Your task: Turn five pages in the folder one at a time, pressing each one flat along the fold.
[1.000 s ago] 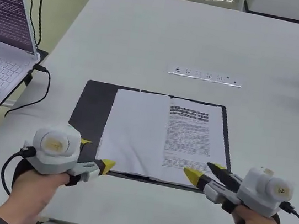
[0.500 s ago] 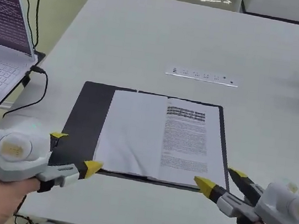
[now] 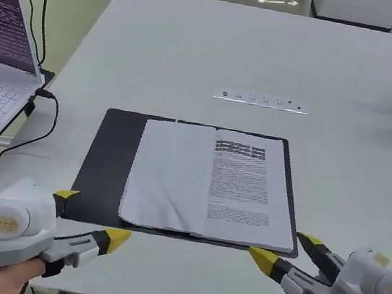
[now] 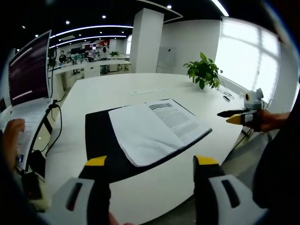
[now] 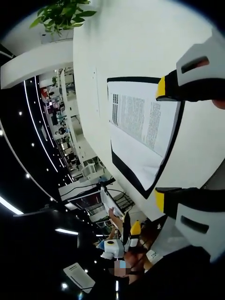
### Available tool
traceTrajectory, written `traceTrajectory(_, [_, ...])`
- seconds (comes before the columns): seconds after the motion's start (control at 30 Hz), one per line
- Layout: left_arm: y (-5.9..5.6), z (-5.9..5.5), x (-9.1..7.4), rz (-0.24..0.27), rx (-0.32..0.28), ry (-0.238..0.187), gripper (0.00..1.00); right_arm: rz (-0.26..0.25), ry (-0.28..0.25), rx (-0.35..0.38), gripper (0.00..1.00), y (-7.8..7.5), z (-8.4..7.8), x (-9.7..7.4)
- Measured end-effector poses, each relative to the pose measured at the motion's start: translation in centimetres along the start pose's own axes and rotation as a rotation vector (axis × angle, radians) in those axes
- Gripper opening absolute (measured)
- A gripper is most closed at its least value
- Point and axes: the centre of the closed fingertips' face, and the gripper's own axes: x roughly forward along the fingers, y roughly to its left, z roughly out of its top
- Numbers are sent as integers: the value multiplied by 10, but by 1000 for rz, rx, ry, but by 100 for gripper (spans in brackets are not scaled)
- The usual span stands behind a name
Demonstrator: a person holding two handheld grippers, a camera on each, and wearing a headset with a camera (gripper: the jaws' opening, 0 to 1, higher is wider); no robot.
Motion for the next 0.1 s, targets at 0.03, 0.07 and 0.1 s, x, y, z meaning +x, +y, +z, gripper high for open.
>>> traceTrajectory(0.03, [0,0,0,0,5,3,73,0,0,6,74,1,0,0])
traceTrajectory(0.07, [0,0,0,0,10,5,73,3,4,10,75,1,-1,0])
traceTrajectory(0.1, [1,0,0,0,11,4,73,4,9,4,76,2,-2,0])
